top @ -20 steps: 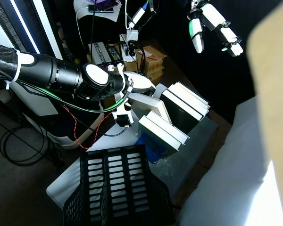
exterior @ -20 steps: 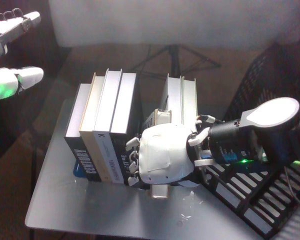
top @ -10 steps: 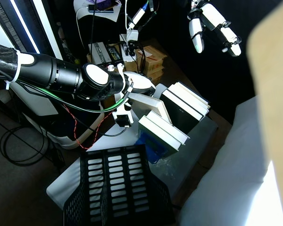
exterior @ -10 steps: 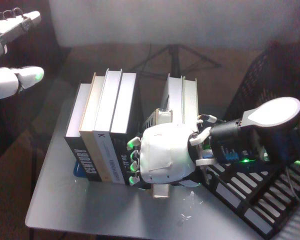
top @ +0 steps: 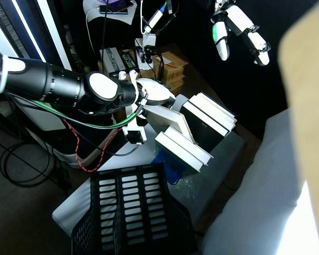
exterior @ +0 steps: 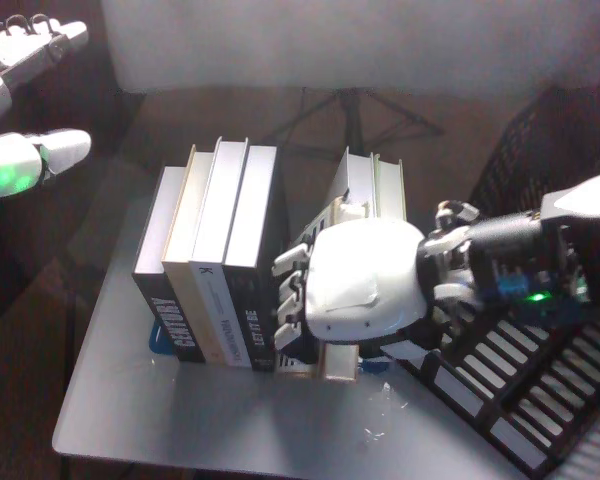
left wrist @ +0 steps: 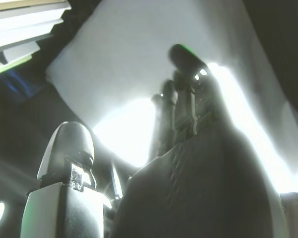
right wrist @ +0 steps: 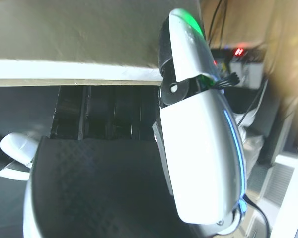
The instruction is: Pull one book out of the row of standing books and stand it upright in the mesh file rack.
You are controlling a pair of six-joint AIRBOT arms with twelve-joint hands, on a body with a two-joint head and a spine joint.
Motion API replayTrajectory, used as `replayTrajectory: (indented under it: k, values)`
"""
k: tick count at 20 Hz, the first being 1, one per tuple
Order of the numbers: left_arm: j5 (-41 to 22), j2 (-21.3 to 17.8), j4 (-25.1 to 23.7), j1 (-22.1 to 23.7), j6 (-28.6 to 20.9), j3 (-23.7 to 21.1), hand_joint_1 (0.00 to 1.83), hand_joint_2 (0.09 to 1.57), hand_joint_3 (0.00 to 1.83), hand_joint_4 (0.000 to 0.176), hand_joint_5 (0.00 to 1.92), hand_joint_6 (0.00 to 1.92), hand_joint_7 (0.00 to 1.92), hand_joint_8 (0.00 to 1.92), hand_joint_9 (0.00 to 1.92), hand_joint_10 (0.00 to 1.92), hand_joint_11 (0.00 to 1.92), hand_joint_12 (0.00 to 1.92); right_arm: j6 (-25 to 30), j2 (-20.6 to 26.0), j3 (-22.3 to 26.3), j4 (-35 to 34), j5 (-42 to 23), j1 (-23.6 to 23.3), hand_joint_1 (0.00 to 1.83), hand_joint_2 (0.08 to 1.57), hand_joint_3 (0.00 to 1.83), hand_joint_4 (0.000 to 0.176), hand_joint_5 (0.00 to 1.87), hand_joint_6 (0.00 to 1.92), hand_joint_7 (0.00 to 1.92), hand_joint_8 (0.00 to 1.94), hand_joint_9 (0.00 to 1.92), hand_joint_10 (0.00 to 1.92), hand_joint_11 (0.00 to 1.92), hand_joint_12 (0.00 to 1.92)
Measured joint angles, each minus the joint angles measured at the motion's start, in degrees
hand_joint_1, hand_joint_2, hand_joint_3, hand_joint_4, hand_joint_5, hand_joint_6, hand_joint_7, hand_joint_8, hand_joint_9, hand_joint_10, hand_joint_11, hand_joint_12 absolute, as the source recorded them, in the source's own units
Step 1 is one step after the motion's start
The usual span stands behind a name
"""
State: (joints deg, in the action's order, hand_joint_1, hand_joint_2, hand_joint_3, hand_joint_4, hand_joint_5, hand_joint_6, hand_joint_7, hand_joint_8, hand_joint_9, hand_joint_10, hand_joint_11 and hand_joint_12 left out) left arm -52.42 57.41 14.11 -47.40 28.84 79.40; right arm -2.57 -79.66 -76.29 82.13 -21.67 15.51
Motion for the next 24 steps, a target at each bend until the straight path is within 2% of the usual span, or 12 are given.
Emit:
replayTrajectory:
  k: [1, 3, 5, 9, 11, 12, 14, 15, 17, 20, 22, 24]
  values:
    - [-0.15, 0.37, 0.55, 0.04, -0.04, 0.02, 0.50, 1.37, 0.00, 0.057, 0.03, 0.03, 0.00, 0.00, 0.00, 0.00, 0.00, 0.00, 0.07, 0.96, 0.63, -0.28, -0.35, -0.28, 1.35, 1.20, 0.00, 0.000, 0.76, 1.24, 0.85, 1.20, 0.72, 1.53, 0.33, 1.78]
    - [0.13, 1.01, -0.17, 0.04, -0.26, 0.22, 0.48, 1.36, 0.00, 0.086, 0.05, 0.04, 0.00, 0.00, 0.00, 0.00, 0.00, 0.00, 0.17, 1.88, 1.09, -1.18, -0.70, -0.63, 1.36, 1.18, 0.00, 0.000, 0.79, 1.19, 0.90, 1.13, 0.76, 1.47, 0.37, 1.72]
    - [0.37, 1.40, -0.22, 0.22, -0.46, 0.46, 0.50, 1.37, 0.00, 0.066, 0.06, 0.04, 0.00, 0.00, 0.00, 0.00, 0.00, 0.00, 0.15, 2.08, 1.29, -1.33, -0.66, -0.74, 1.36, 1.16, 0.00, 0.000, 0.82, 1.14, 0.95, 1.04, 0.78, 1.45, 0.43, 1.67]
    - [0.13, 1.44, -0.20, 0.79, -0.46, 0.76, 0.54, 1.37, 0.00, 0.045, 0.09, 0.03, 0.00, 0.00, 0.00, 0.00, 0.00, 0.00, 0.17, 3.52, 1.88, -2.27, -1.09, -1.42, 1.36, 1.16, 0.00, 0.000, 0.81, 1.16, 0.95, 1.02, 0.78, 1.46, 0.41, 1.69]
    - [0.31, 2.03, -0.22, 0.94, -0.48, 0.98, 0.54, 1.37, 0.00, 0.045, 0.09, 0.03, 0.00, 0.00, 0.00, 0.00, 0.00, 0.00, 0.24, 4.37, 2.16, -2.71, -1.42, -2.10, 1.36, 1.16, 0.00, 0.000, 0.81, 1.16, 0.95, 1.02, 0.78, 1.46, 0.41, 1.69]
    - [0.46, 2.49, -0.63, 1.18, -0.61, 1.29, 0.53, 1.38, 0.01, 0.048, 0.07, 0.02, 0.00, 0.00, 0.00, 0.00, 0.00, 0.00, 0.20, 4.85, 2.40, -3.21, -1.57, -2.25, 1.36, 1.17, 0.00, 0.000, 0.80, 1.14, 0.92, 1.09, 0.79, 1.50, 0.47, 1.78]
    - [0.79, 2.62, -1.29, 1.46, -0.68, 1.29, 0.48, 1.38, 0.00, 0.056, 0.06, 0.01, 0.00, 0.00, 0.00, 0.00, 0.00, 0.00, 0.20, 5.33, 2.47, -4.13, -1.92, -2.82, 1.37, 1.15, 0.00, 0.000, 0.87, 1.01, 0.93, 1.08, 0.83, 1.45, 0.54, 1.72]
    - [0.79, 2.62, -1.29, 1.64, -0.66, 1.29, 0.49, 1.39, 0.01, 0.054, 0.06, 0.01, 0.00, 0.00, 0.00, 0.00, 0.00, 0.00, 0.20, 5.46, 2.45, -4.13, -1.95, -3.08, 1.36, 1.16, 0.00, 0.000, 0.85, 1.06, 0.91, 1.11, 0.81, 1.46, 0.51, 1.71]
    - [0.68, 2.62, -1.27, 1.66, -0.66, 1.29, 0.49, 1.39, 0.00, 0.065, 0.06, 0.01, 0.00, 0.00, 0.00, 0.00, 0.00, 0.00, 0.20, 5.53, 2.29, -4.50, -2.01, -3.21, 1.37, 1.16, 0.00, 0.000, 0.84, 1.07, 0.90, 1.11, 0.83, 1.46, 0.56, 1.69]
    - [0.76, 2.73, -1.27, 1.70, -0.66, 1.29, 0.47, 1.39, 0.01, 0.069, 0.06, 0.01, 0.00, 0.00, 0.00, 0.00, 0.00, 0.00, 0.22, 5.62, 1.60, -6.10, -2.23, -3.82, 1.36, 1.17, 0.00, 0.000, 0.84, 1.12, 0.86, 1.15, 0.82, 1.44, 0.57, 1.65]
    - [0.76, 2.97, -1.14, 1.95, -0.68, 1.29, 0.48, 1.39, 0.00, 0.071, 0.06, 0.01, 0.00, 0.00, 0.00, 0.00, 0.00, 0.00, 0.37, 6.14, 0.98, -7.87, -2.67, -4.57, 1.36, 1.16, 0.00, 0.000, 0.88, 1.11, 0.89, 1.09, 0.79, 1.44, 0.57, 1.67]
    - [0.81, 3.10, -1.49, 2.12, -0.68, 1.29, 0.50, 1.39, 0.00, 0.070, 0.06, 0.01, 0.00, 0.00, 0.00, 0.00, 0.00, 0.00, 0.35, 6.95, 0.66, -9.09, -2.99, -5.29, 1.35, 1.19, 0.00, 0.000, 0.81, 1.22, 0.81, 1.18, 0.76, 1.49, 0.55, 1.66]
